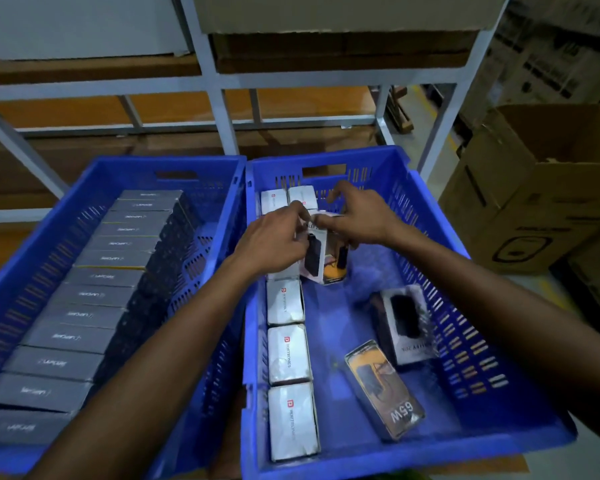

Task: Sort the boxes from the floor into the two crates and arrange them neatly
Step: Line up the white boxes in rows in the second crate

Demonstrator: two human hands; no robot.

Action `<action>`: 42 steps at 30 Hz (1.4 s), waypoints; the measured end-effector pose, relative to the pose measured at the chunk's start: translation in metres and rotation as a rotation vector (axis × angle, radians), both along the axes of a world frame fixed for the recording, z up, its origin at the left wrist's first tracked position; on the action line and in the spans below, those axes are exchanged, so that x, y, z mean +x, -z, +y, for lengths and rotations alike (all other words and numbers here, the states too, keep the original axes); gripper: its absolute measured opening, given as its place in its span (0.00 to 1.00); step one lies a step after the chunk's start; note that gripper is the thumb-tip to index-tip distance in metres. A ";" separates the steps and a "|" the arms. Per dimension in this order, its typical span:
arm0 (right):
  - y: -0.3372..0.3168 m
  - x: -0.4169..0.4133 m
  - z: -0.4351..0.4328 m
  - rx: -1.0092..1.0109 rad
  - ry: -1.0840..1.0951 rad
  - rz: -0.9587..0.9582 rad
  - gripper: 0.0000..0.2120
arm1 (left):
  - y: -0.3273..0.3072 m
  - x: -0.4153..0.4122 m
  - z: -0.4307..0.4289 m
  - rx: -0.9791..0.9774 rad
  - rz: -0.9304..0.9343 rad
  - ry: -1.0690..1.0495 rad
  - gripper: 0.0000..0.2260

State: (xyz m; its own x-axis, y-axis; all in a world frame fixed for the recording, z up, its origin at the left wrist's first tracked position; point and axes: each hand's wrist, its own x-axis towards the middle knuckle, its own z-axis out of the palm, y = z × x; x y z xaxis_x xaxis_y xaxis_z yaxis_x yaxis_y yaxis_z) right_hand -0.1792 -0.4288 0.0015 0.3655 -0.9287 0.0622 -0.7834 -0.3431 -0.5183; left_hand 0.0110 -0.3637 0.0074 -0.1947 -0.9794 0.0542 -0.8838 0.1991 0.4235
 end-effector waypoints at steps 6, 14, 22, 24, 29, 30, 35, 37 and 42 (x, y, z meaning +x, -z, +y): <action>-0.004 -0.011 0.010 0.119 0.039 -0.107 0.28 | 0.003 -0.003 -0.001 0.005 -0.058 -0.012 0.26; 0.008 0.012 0.013 -0.082 0.117 -0.043 0.22 | 0.008 -0.004 -0.005 -0.020 -0.220 -0.023 0.20; 0.025 0.028 0.024 -0.022 0.157 -0.117 0.20 | 0.005 -0.006 -0.004 -0.066 -0.177 -0.075 0.26; 0.030 0.031 0.023 0.109 0.098 -0.119 0.18 | 0.005 -0.006 -0.005 -0.042 -0.261 -0.072 0.28; 0.048 0.022 0.020 0.398 0.064 -0.261 0.19 | 0.010 -0.010 -0.007 0.041 -0.583 0.038 0.21; 0.052 0.020 0.019 0.400 0.090 -0.303 0.19 | 0.010 -0.010 -0.007 0.037 -0.587 0.051 0.20; 0.063 0.024 0.016 0.438 0.252 -0.511 0.15 | 0.004 -0.028 0.006 -0.008 -0.567 0.198 0.14; 0.064 0.024 0.018 0.410 0.261 -0.509 0.15 | 0.005 -0.035 0.009 0.026 -0.610 0.195 0.13; 0.055 0.021 0.012 0.324 0.160 -0.304 0.20 | 0.003 -0.037 0.010 0.056 -0.705 0.153 0.16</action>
State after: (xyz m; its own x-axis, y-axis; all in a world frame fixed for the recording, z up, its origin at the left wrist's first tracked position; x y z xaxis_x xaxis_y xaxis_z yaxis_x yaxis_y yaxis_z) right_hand -0.1581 -0.4165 -0.0533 0.2263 -0.9611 -0.1580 -0.6089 -0.0130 -0.7931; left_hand -0.0256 -0.3535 0.0040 -0.3000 -0.9360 -0.1842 -0.9143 0.3372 -0.2242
